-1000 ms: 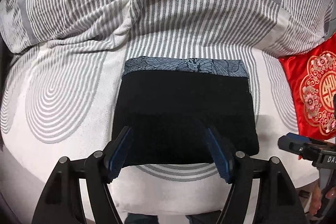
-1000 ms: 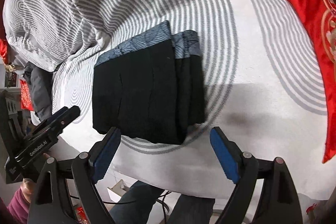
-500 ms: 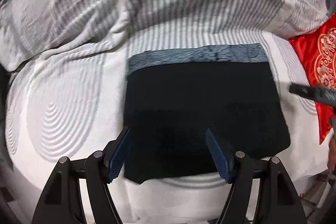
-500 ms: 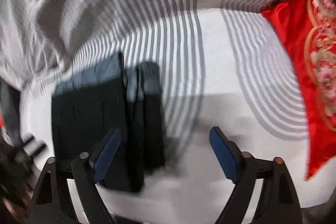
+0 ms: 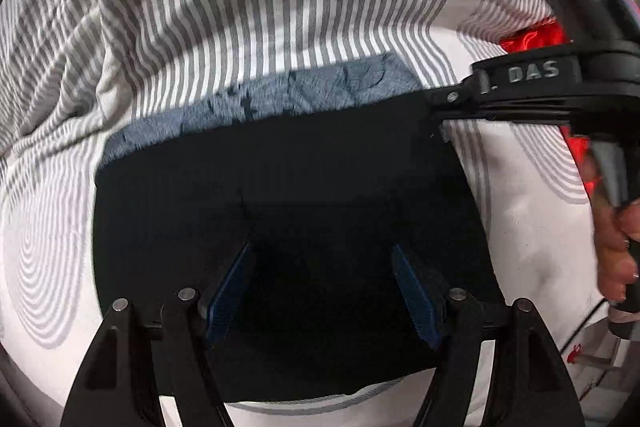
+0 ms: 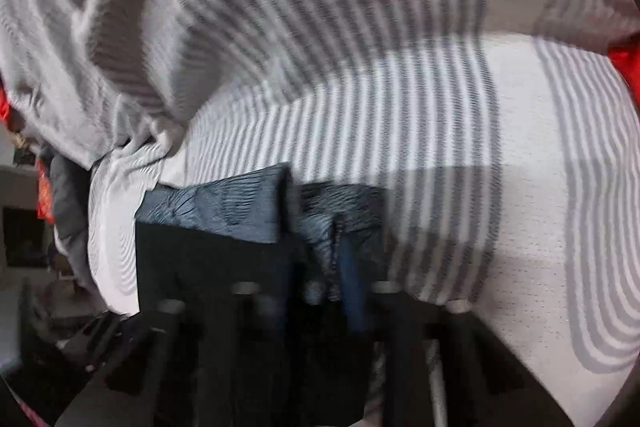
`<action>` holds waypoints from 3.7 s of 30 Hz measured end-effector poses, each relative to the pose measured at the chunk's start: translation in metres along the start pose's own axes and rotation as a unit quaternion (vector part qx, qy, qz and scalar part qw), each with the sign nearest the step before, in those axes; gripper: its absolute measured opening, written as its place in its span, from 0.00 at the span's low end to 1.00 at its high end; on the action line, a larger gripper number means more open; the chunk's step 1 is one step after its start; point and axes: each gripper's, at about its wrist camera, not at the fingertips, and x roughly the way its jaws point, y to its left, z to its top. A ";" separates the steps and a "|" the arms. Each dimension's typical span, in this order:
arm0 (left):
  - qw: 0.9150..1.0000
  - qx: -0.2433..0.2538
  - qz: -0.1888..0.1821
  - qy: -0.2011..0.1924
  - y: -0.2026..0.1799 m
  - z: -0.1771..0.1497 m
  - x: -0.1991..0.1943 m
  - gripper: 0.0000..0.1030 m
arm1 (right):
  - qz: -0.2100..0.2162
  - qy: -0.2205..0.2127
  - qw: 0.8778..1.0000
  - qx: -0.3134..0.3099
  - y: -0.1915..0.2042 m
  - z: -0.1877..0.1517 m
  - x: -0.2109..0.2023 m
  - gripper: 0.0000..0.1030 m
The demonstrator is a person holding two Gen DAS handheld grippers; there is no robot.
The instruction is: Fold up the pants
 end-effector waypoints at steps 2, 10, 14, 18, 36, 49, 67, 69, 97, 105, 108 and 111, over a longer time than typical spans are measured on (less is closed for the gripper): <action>1.000 -0.012 -0.004 -0.002 0.003 -0.003 -0.002 0.71 | 0.005 -0.001 1.000 -0.004 0.006 0.002 -0.006 0.06; 1.000 0.009 0.019 -0.009 -0.008 -0.009 0.001 0.71 | -0.020 0.009 1.000 -0.009 -0.005 0.038 0.009 0.00; 1.000 0.009 0.016 -0.016 -0.006 -0.013 -0.001 0.72 | -0.071 0.006 0.997 0.004 -0.015 0.030 0.007 0.03; 0.999 -0.004 0.031 -0.014 0.000 -0.011 0.002 0.87 | -0.085 -0.011 0.996 -0.005 -0.002 0.010 -0.029 0.35; 0.999 -0.034 0.022 -0.034 0.040 -0.029 -0.032 0.88 | -0.076 0.042 0.993 0.085 -0.020 -0.045 0.026 0.99; 0.994 -0.107 0.031 0.007 0.144 -0.030 -0.047 0.88 | -0.083 0.038 0.992 0.081 -0.007 -0.074 -0.014 0.99; 0.997 -0.067 0.026 0.006 0.175 -0.010 -0.024 0.88 | -0.033 0.029 0.994 0.102 -0.006 -0.084 -0.013 0.99; 0.997 -0.068 0.025 0.008 0.179 -0.008 -0.020 0.88 | -0.029 0.031 0.994 0.100 -0.006 -0.082 -0.011 0.99; 0.985 -0.003 -0.152 0.086 0.199 0.015 0.035 0.88 | 0.112 0.070 0.991 0.034 -0.018 -0.046 0.040 0.99; 0.977 0.024 -0.186 0.098 0.175 0.019 0.046 0.88 | 0.121 0.088 0.989 0.014 -0.005 -0.044 0.052 0.99; 0.979 0.030 -0.179 0.092 0.163 0.019 0.047 0.88 | 0.115 0.088 0.989 0.023 -0.003 -0.040 0.057 0.98; 0.982 0.022 -0.167 0.087 0.156 0.018 0.044 0.84 | 0.086 0.096 0.991 0.024 0.000 -0.038 0.058 0.88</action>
